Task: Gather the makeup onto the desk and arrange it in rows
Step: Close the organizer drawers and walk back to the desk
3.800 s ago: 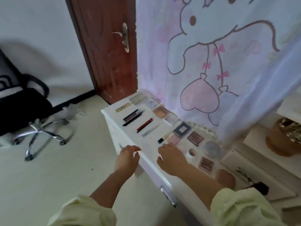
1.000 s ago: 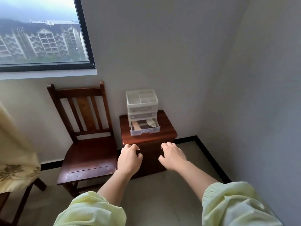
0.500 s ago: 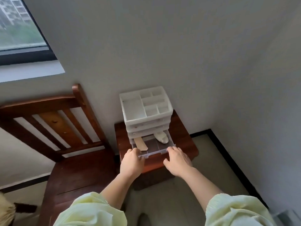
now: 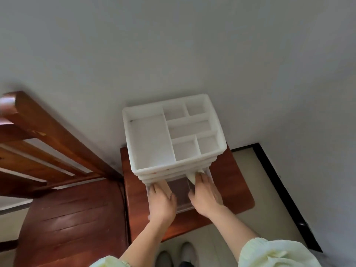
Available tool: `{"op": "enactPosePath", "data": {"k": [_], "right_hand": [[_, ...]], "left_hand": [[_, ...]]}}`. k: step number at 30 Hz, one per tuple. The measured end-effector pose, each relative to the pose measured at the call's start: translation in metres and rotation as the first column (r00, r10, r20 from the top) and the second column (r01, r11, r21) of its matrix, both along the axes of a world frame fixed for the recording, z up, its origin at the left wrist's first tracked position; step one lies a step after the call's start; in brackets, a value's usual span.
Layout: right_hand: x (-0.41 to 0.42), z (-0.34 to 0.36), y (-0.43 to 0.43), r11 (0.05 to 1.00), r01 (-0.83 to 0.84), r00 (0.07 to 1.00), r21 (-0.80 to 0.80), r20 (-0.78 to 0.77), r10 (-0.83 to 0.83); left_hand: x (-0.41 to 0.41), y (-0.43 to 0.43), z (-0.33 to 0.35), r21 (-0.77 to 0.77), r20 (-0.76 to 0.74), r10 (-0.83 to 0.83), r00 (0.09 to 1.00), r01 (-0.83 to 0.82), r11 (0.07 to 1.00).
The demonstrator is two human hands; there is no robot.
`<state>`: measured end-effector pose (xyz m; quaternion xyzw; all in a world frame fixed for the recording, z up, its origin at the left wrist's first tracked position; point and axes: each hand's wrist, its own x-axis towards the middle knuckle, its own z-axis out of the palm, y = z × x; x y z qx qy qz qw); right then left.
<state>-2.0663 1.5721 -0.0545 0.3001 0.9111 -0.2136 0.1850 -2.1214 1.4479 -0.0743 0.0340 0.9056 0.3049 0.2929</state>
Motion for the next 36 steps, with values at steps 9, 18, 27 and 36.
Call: {"op": "enactPosePath", "data": {"k": [9, 18, 27, 36], "right_hand": [[-0.025, -0.047, -0.009, 0.976, 0.122, 0.987, 0.180, 0.082, -0.138], [-0.044, -0.047, -0.007, 0.834, 0.542, 0.841, -0.109, 0.072, -0.537], [-0.047, -0.035, 0.009, 0.772, 0.584, 0.811, -0.249, 0.199, -0.550], [-0.037, 0.001, 0.034, 0.709, 0.518, 0.824, -0.479, 0.501, -0.264]], "left_hand": [[-0.004, 0.036, -0.034, -0.194, -0.068, 0.135, 0.989, -0.146, 0.970], [-0.008, 0.041, -0.037, -0.115, -0.041, 0.187, 0.982, -0.190, 0.975], [-0.032, 0.024, -0.036, -0.084, 0.217, -0.044, 0.975, 0.063, 0.994], [-0.030, 0.014, -0.005, -0.176, 0.241, -0.247, 0.939, 0.292, 0.940]]}}
